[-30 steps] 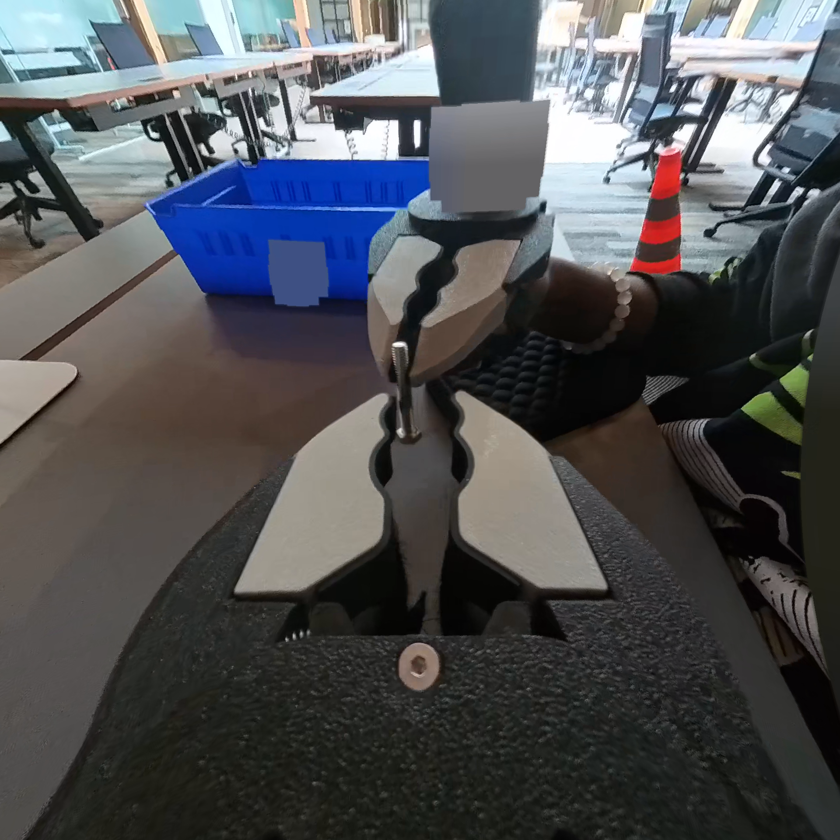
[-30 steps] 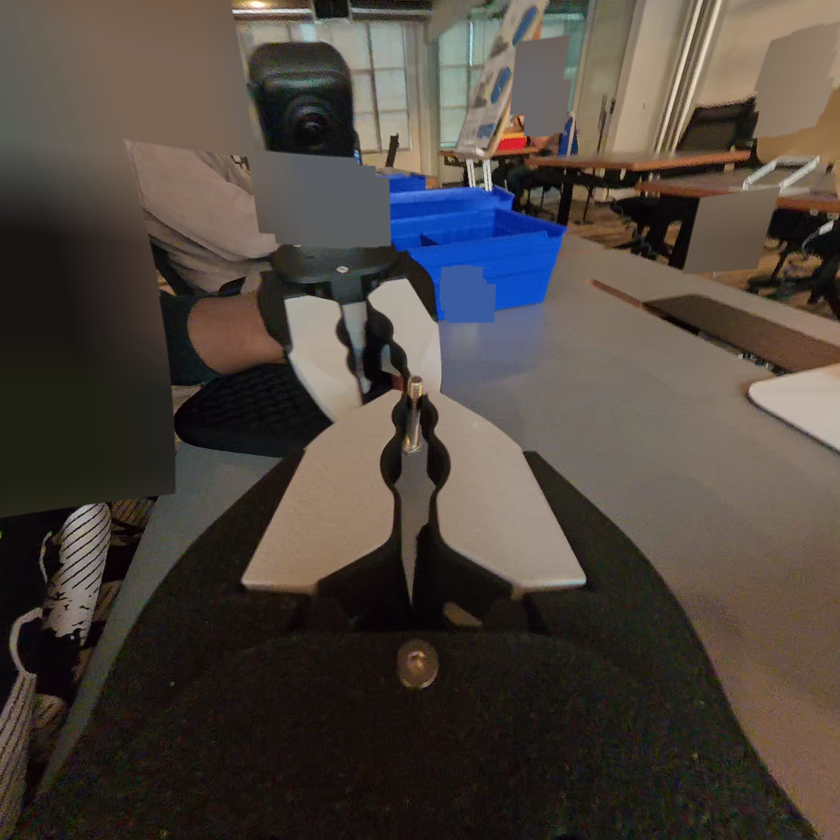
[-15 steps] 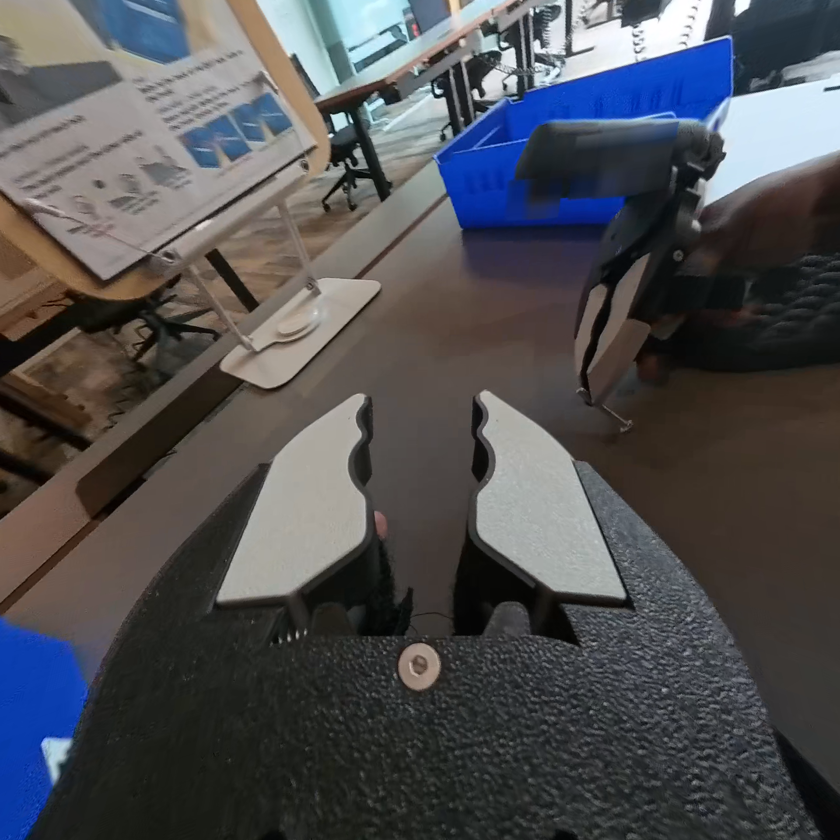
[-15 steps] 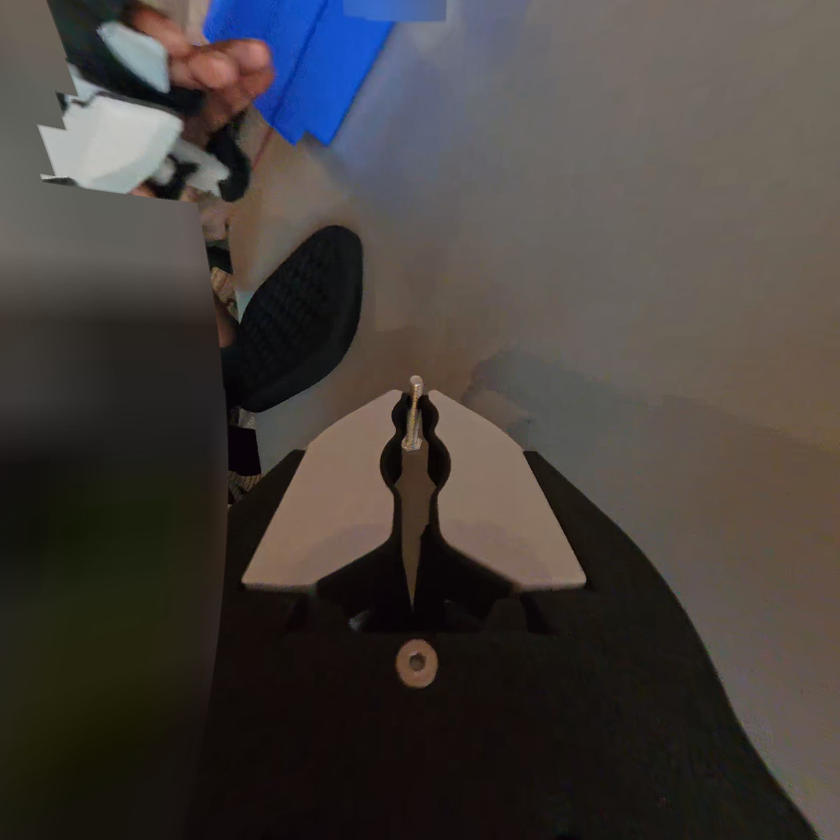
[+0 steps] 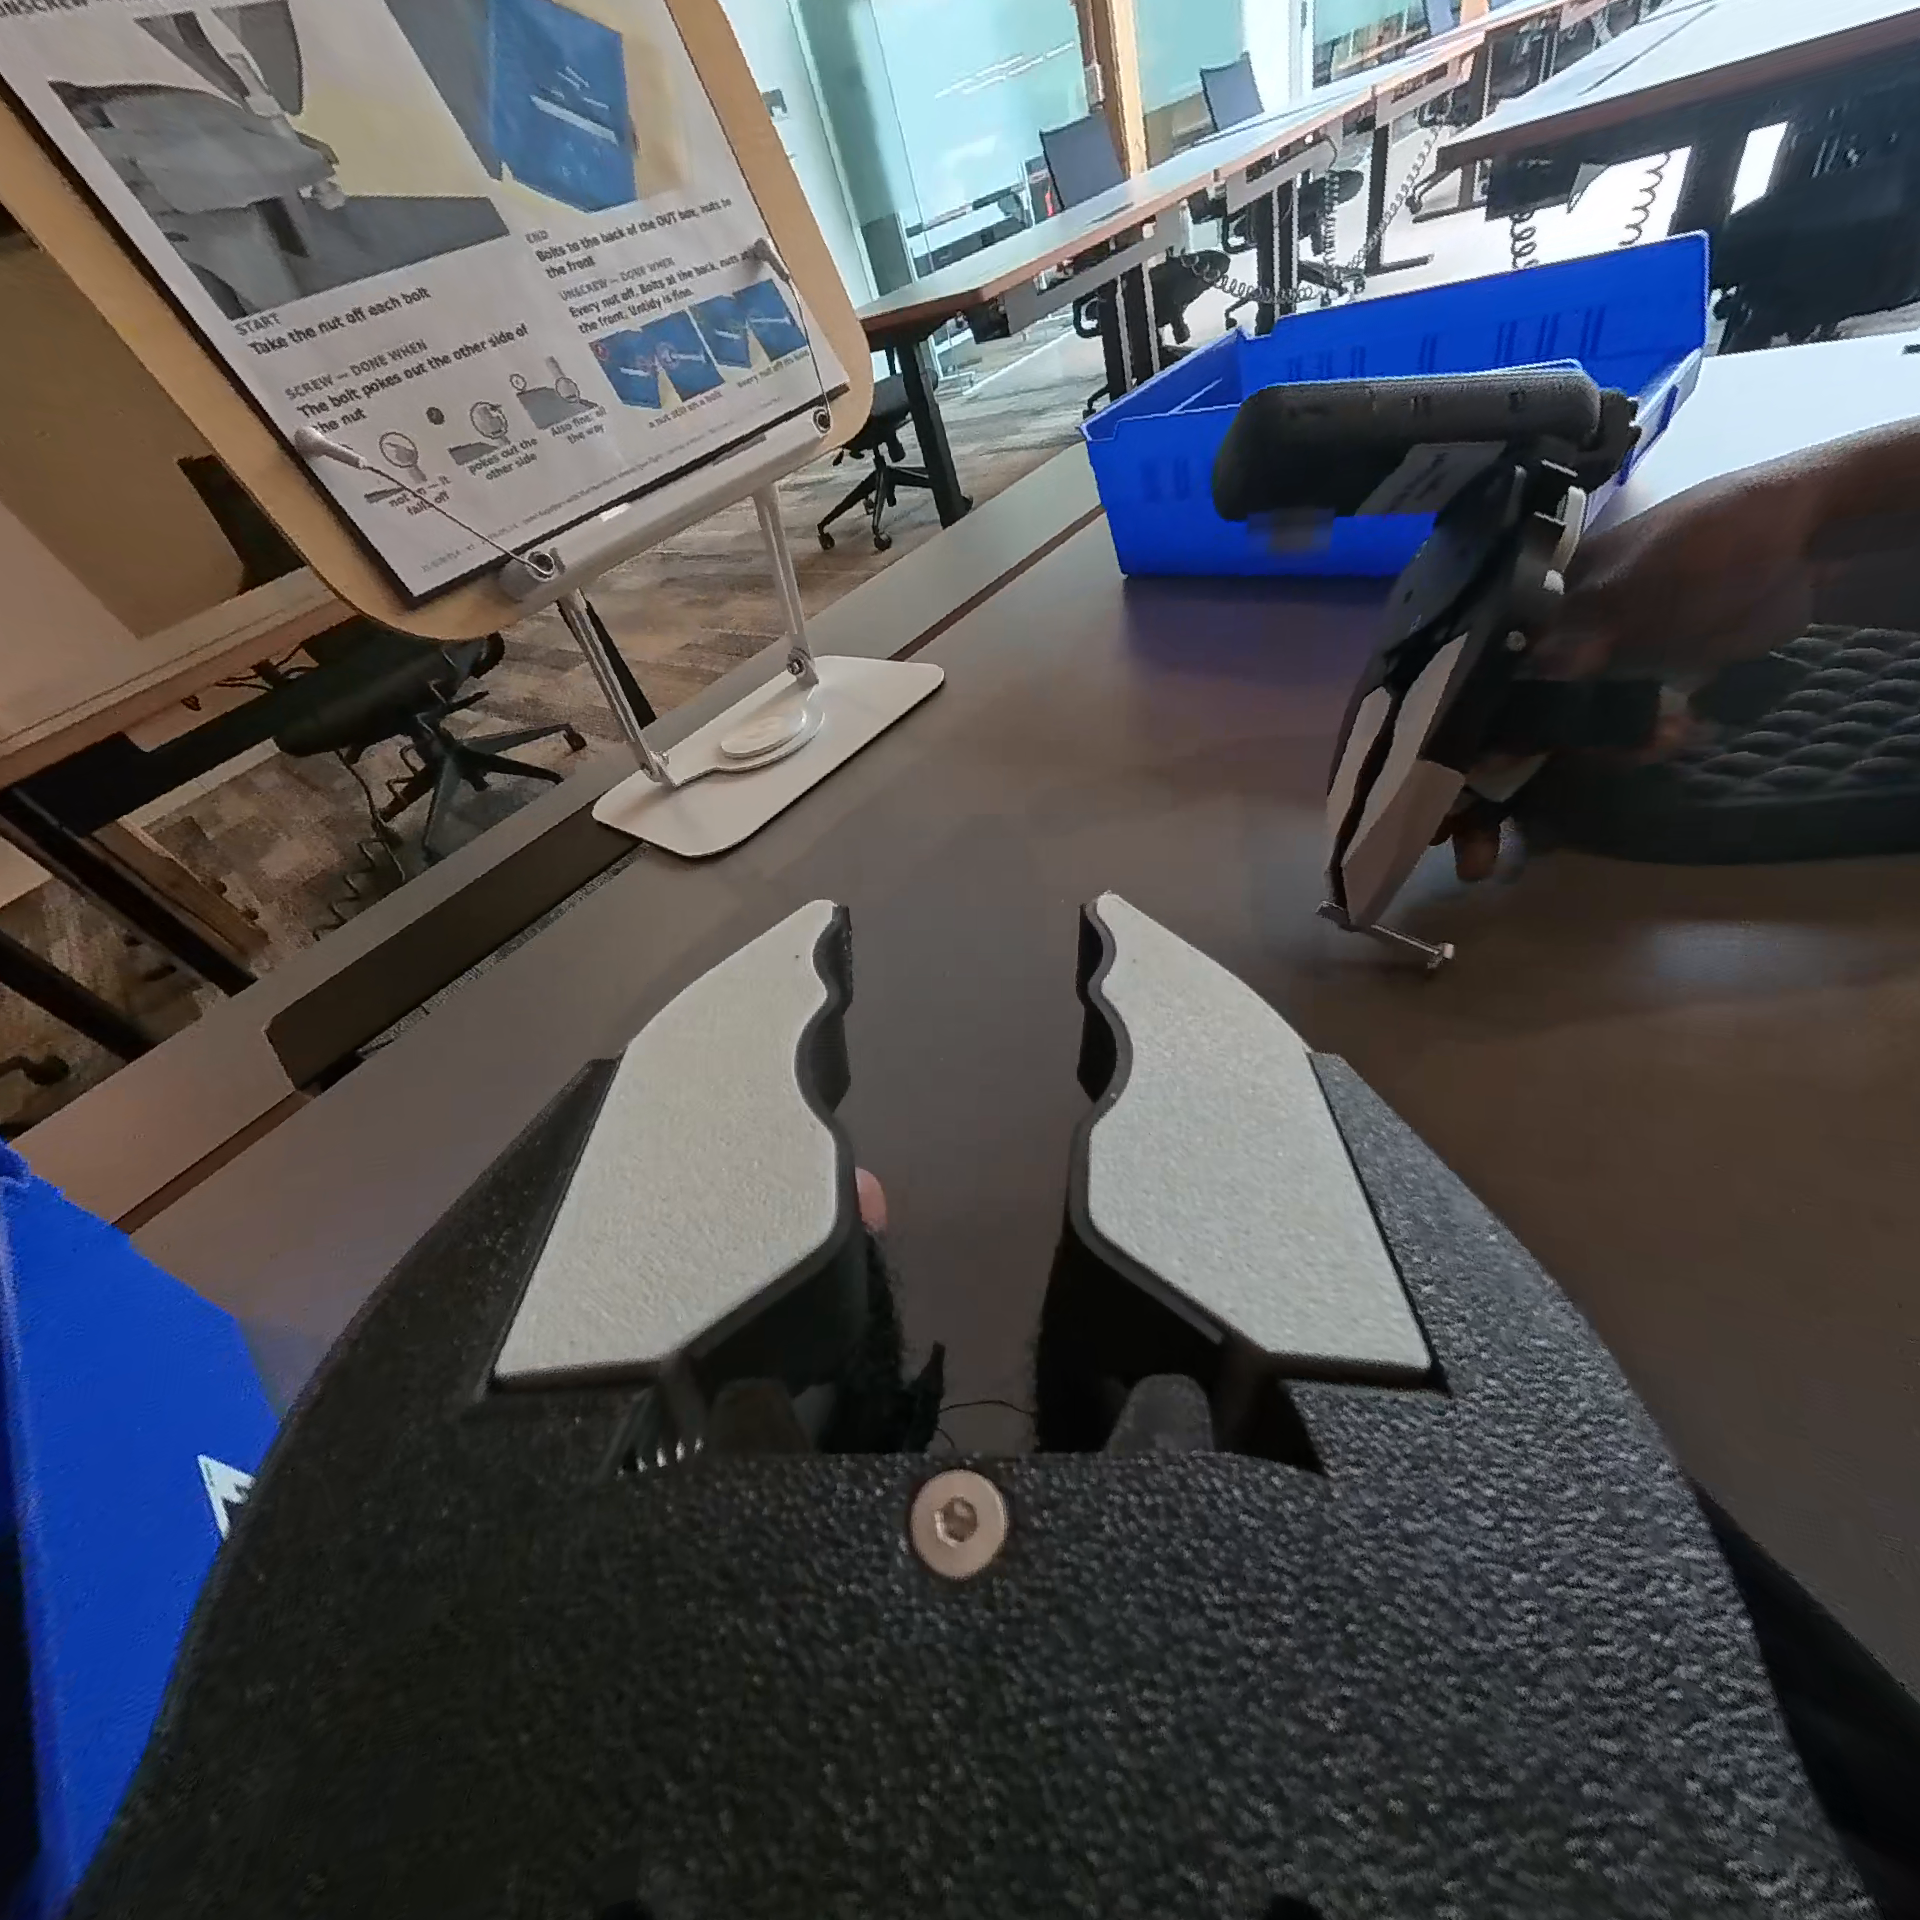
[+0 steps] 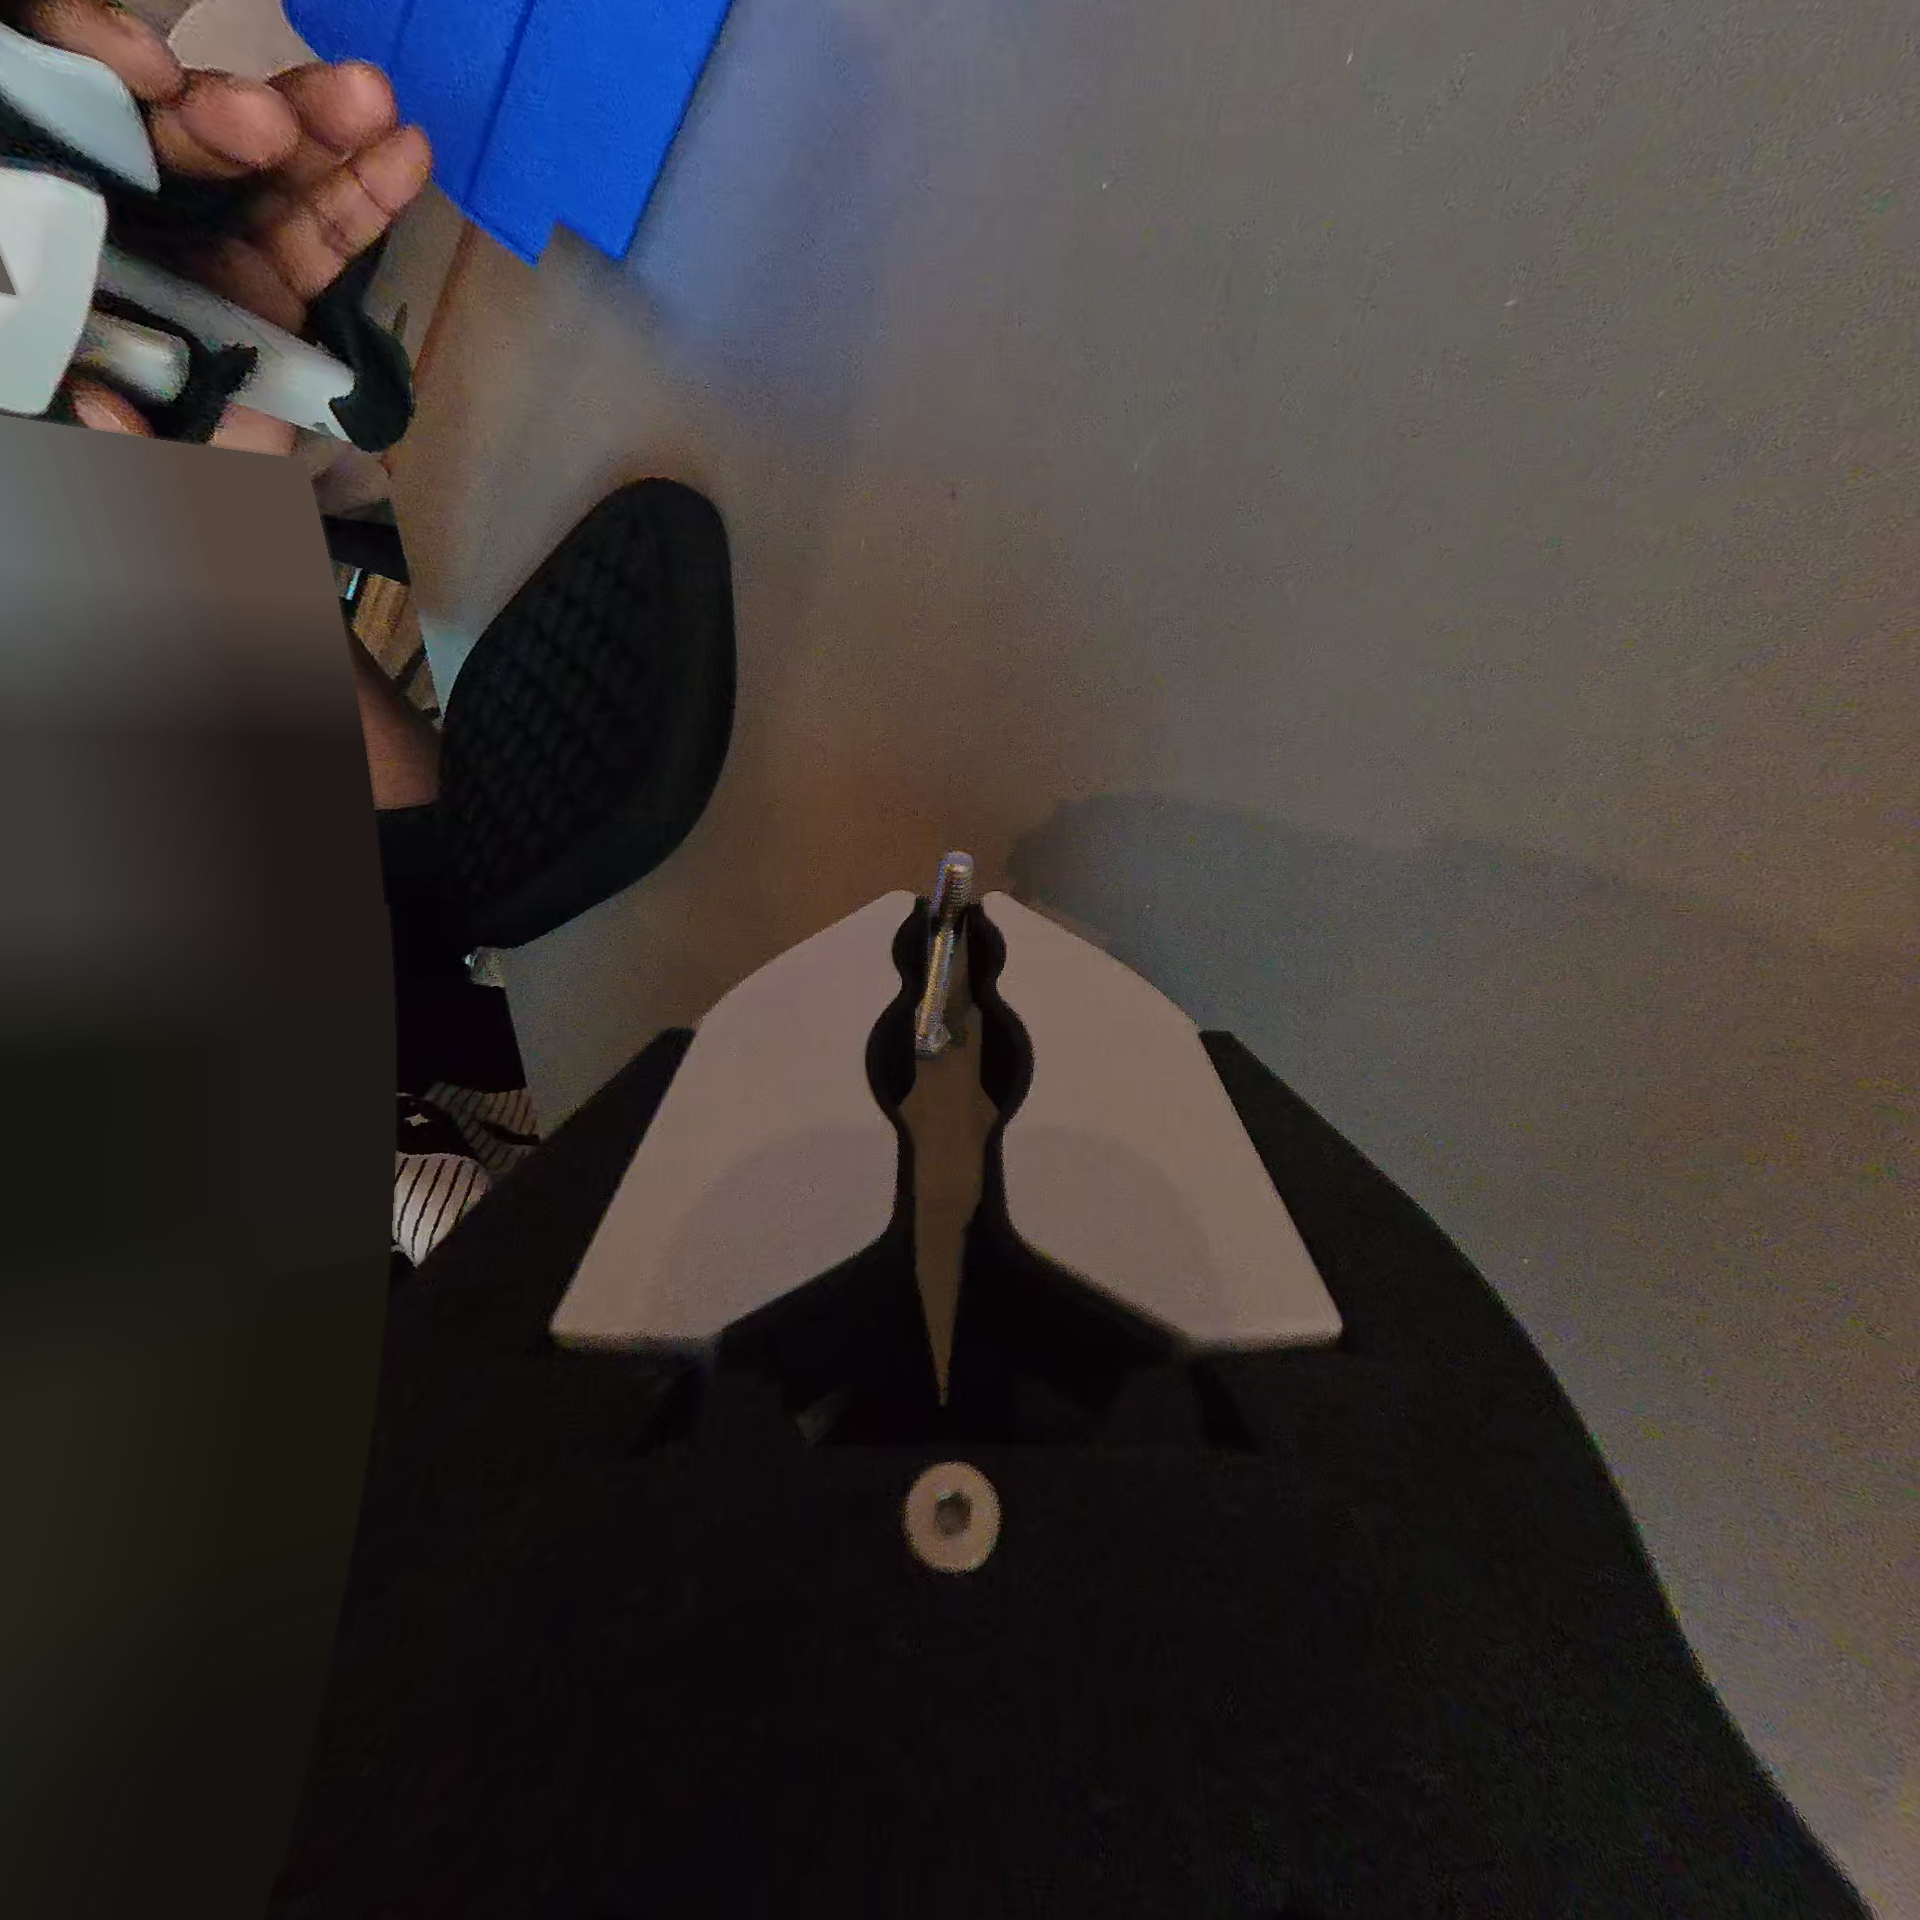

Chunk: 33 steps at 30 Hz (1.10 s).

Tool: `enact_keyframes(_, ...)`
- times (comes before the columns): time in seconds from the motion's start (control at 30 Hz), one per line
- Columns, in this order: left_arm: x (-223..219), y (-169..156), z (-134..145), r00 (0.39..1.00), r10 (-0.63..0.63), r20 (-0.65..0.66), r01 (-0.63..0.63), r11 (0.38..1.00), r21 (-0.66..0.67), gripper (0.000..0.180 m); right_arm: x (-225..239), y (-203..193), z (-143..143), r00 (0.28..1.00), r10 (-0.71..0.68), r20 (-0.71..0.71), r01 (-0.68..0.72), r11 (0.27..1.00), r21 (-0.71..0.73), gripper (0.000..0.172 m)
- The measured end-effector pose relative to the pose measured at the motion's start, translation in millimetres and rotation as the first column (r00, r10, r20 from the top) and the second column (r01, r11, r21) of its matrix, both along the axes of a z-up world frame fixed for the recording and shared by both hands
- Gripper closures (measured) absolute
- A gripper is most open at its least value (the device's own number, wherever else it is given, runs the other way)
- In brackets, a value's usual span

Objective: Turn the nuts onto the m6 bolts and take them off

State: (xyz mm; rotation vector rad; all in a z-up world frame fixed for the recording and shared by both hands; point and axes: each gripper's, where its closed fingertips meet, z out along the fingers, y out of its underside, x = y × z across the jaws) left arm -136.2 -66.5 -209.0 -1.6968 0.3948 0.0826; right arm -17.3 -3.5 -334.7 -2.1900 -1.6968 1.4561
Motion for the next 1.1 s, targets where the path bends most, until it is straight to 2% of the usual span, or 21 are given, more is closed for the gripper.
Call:
enact_keyframes(0.57, 2.6, 1.2, 1.2, 1.000, -0.007, -0.020, 0.007, 1.000, 0.005, 0.139, -2.2, 5.8, -5.4, 1.000, -0.021, 0.009, 0.020, 0.992, 0.122, 0.152)
enact_keyframes(0.7, -6.0, -3.4, 3.0, 0.999, 0.029, -0.029, -0.029, 1.000, -0.008, 0.139, -6.4, 7.6, 4.0, 0.997, -0.006, -0.073, 0.019, 0.984, 0.177, 0.141)
enact_keyframes(0.9, -43.8, -22.1, 19.3, 0.990, 0.141, -0.026, -0.141, 0.990, -0.012, 0.137, -5.1, 13.9, 35.1, 0.955, 0.062, -0.289, 0.037, 0.945, 0.326, 0.124)
enact_keyframes(1.1, -127.0, -62.1, 36.2, 0.933, 0.357, -0.044, -0.359, 0.929, -0.092, 0.137, 13.7, 35.9, 46.3, 0.918, 0.129, -0.376, 0.126, 0.802, 0.584, 0.114)
